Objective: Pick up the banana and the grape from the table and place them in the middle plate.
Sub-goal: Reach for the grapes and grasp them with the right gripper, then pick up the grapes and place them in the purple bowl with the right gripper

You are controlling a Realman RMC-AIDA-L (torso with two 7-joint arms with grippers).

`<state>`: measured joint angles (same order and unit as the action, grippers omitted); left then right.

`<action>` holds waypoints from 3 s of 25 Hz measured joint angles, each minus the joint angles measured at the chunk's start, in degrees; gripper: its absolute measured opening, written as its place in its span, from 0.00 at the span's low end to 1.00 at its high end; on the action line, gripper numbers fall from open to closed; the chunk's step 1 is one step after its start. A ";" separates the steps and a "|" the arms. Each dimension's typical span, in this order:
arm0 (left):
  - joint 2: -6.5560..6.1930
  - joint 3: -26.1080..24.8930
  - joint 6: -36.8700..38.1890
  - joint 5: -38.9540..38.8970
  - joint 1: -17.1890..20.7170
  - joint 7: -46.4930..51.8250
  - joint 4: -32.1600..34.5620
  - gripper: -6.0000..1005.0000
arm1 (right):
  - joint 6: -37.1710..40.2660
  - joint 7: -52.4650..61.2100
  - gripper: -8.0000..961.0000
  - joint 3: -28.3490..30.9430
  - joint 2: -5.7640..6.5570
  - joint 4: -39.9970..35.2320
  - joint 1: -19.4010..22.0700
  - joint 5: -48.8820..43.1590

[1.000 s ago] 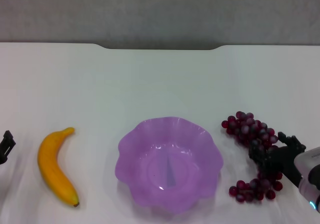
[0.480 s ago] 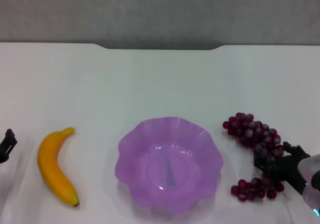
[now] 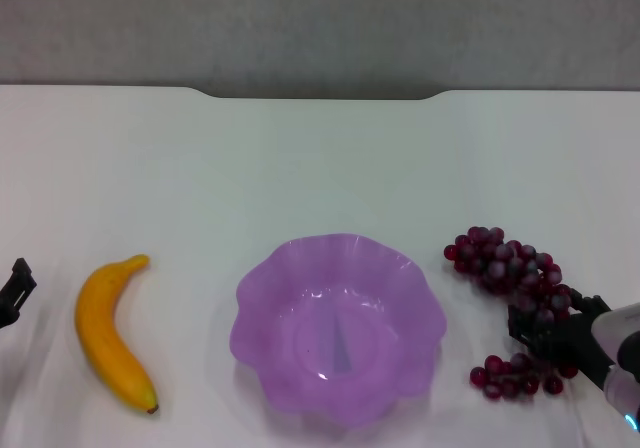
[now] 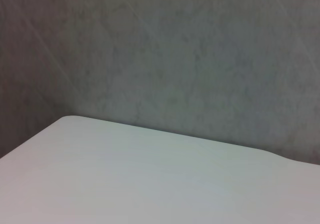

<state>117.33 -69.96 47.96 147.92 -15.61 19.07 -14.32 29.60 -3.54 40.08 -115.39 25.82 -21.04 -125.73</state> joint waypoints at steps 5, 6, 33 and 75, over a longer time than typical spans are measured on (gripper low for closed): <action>0.01 0.00 -0.03 -0.28 0.01 0.00 0.00 0.84 | 0.14 -0.81 0.79 -0.18 0.06 0.00 -0.34 -0.81; 0.01 0.00 -0.04 -0.29 0.03 0.00 -0.01 0.84 | 0.32 -1.17 0.78 -0.29 0.08 0.00 -0.34 -1.25; 0.09 -0.12 -0.04 -0.45 0.41 0.00 -0.36 0.84 | 13.27 -0.70 0.52 -3.33 -0.09 -1.65 2.04 -1.97; -0.05 -0.62 0.03 -0.53 1.00 0.00 0.09 0.84 | 26.44 -3.63 0.45 -2.33 0.42 -0.56 -1.53 -8.53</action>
<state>117.28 -70.58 47.99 147.39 -14.62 19.07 -14.23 56.04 -7.18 37.75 -114.98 25.26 -22.57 -134.26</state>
